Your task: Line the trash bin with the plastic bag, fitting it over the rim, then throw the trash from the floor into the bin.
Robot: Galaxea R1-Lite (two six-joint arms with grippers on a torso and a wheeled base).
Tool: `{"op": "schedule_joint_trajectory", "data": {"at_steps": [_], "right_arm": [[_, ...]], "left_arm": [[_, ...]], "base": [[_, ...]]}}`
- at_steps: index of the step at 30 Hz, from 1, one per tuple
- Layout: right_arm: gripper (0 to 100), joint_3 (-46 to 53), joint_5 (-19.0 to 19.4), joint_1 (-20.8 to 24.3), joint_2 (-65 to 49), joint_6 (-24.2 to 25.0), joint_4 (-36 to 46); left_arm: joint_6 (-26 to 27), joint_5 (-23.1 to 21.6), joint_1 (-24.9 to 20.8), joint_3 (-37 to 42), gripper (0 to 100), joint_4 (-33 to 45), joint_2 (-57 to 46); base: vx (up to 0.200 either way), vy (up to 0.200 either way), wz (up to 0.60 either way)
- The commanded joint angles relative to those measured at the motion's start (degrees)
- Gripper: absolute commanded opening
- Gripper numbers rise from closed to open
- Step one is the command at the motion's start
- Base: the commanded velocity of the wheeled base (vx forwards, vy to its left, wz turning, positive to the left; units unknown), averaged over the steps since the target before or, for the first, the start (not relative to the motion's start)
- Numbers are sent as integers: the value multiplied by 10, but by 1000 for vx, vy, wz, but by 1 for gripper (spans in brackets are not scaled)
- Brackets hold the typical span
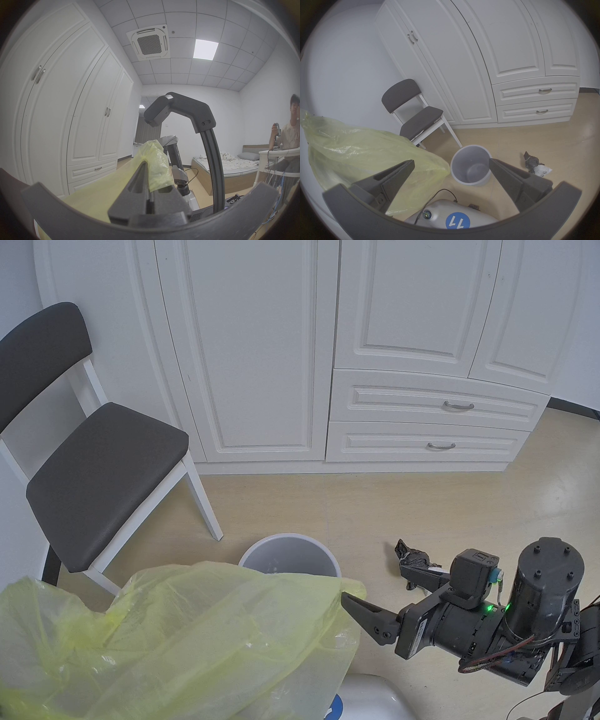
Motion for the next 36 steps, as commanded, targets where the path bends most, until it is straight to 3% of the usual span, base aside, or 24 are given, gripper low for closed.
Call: {"op": "schedule_joint_trajectory", "data": {"at_steps": [1, 15, 20, 25, 36], "right_arm": [[100, 11, 1, 5, -2, -3, 5], [100, 57, 59, 25, 0, -18, 7], [100, 59, 60, 37, -4, -18, 6], [100, 73, 54, 64, -39, -49, 5], [100, 68, 53, 68, -38, -54, 7]], "left_arm": [[0, -1, 0, 2, 0, -2, -8], [-5, 0, -11, -2, 0, -30, -13], [-5, 0, -12, -1, 0, -30, -18], [-5, 0, -20, 0, 0, -41, -16], [-5, 0, -20, 8, 0, -58, -12]], "base": [[0, 0, 0], [0, 0, 0], [0, 0, 0], [0, 0, 0], [0, 0, 0]]}}
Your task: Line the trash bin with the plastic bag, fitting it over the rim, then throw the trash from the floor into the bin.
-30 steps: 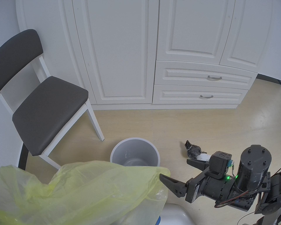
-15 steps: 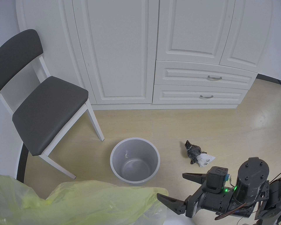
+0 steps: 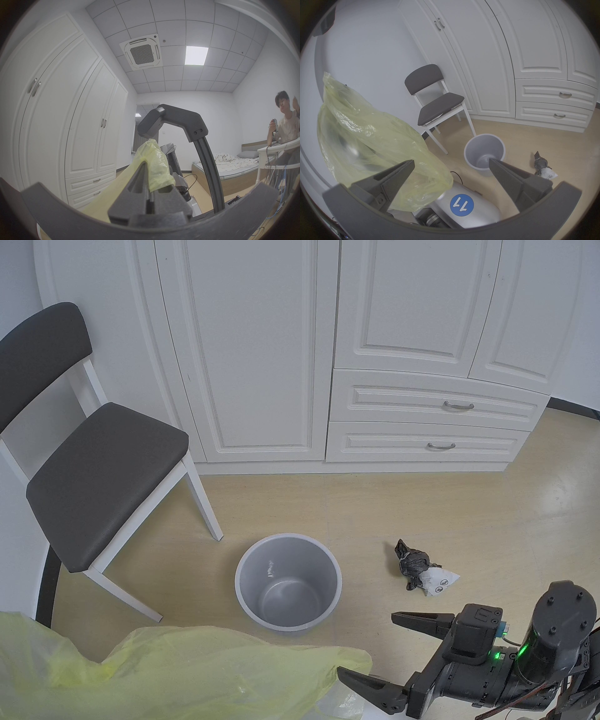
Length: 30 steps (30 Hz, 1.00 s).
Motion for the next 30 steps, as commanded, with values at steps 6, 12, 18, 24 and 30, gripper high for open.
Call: {"op": "schedule_joint_trajectory", "data": {"at_steps": [6, 12, 18, 24, 30], "right_arm": [[100, -5, -1, 2, 7, 0, 2], [100, 13, -1, 32, 2, -6, 2], [100, 12, 2, 25, 42, -8, -10], [100, -10, 10, 21, 86, 84, -11], [100, -11, 27, 21, 120, 111, -27]], "left_arm": [[0, 0, -6, 3, 0, -5, 3], [-1, 0, -7, 2, 0, -17, 3], [-1, 0, -8, 3, 0, -24, 2], [-1, 0, -13, 6, 0, -24, 3], [-1, 0, -13, 6, 0, -24, 4]], "base": [[0, 0, 0], [0, 0, 0], [0, 0, 0], [0, 0, 0], [0, 0, 0]]}}
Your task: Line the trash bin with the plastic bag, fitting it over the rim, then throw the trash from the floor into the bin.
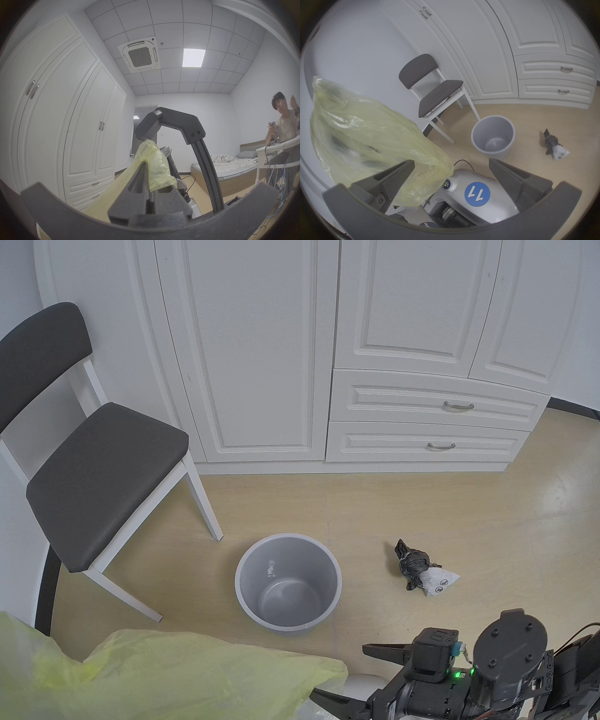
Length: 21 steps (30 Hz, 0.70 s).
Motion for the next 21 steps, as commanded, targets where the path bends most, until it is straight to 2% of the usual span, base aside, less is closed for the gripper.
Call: {"op": "schedule_joint_trajectory", "data": {"at_steps": [1, 8, 21], "right_arm": [[100, -1, 14, 0, 36, 6, -16], [100, -24, 66, 1, 60, -18, -34], [100, -24, 74, -29, 34, -39, -47]], "left_arm": [[0, 0, -1, 1, 0, -1, 2], [1, 0, -1, 2, 0, -3, 6], [1, 0, -6, 4, 0, -8, 7]], "base": [[0, 0, 0], [0, 0, 0], [0, 0, 0]]}}
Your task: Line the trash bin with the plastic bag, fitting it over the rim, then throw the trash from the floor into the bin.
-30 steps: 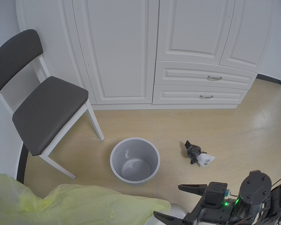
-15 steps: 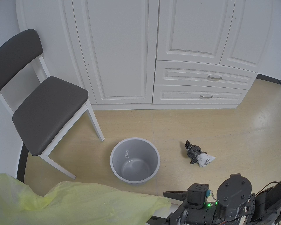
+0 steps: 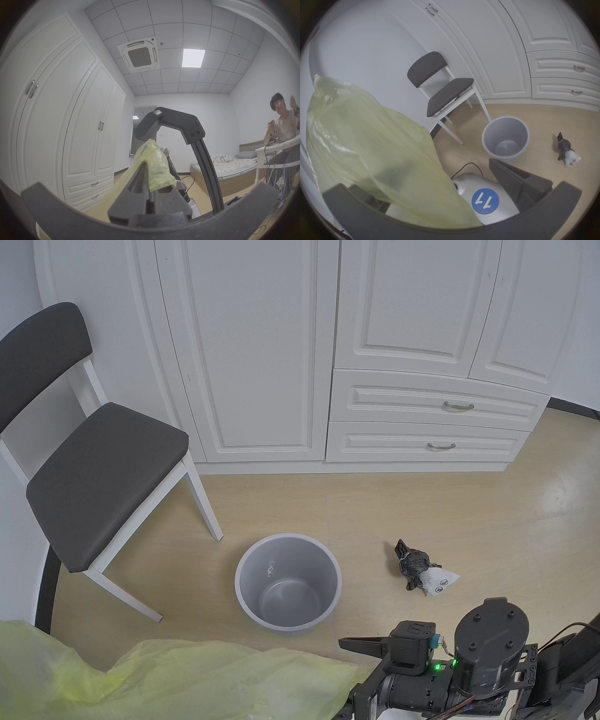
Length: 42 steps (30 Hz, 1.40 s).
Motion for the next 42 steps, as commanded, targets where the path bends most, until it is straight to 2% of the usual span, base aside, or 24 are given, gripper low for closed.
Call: {"op": "schedule_joint_trajectory", "data": {"at_steps": [1, 22, 23, 31, 42], "right_arm": [[100, 2, 0, -5, -18, -13, 1], [100, 4, -3, -5, 2, -22, -3], [0, 3, -3, -5, 2, -22, -4], [0, -1, -7, -13, 2, -16, -87], [0, 12, -11, -34, -25, -48, -91]], "left_arm": [[0, 0, 0, 1, 0, 0, 1], [-1, 0, 0, 5, 0, 1, 1], [-1, 0, 0, 5, 0, 1, 1], [-2, 0, 0, 14, 0, 1, 10], [-9, 2, 8, 6, 0, 10, 25]], "base": [[0, 0, 0], [0, 0, 0], [0, 0, 0], [0, 0, 0], [0, 0, 0]]}}
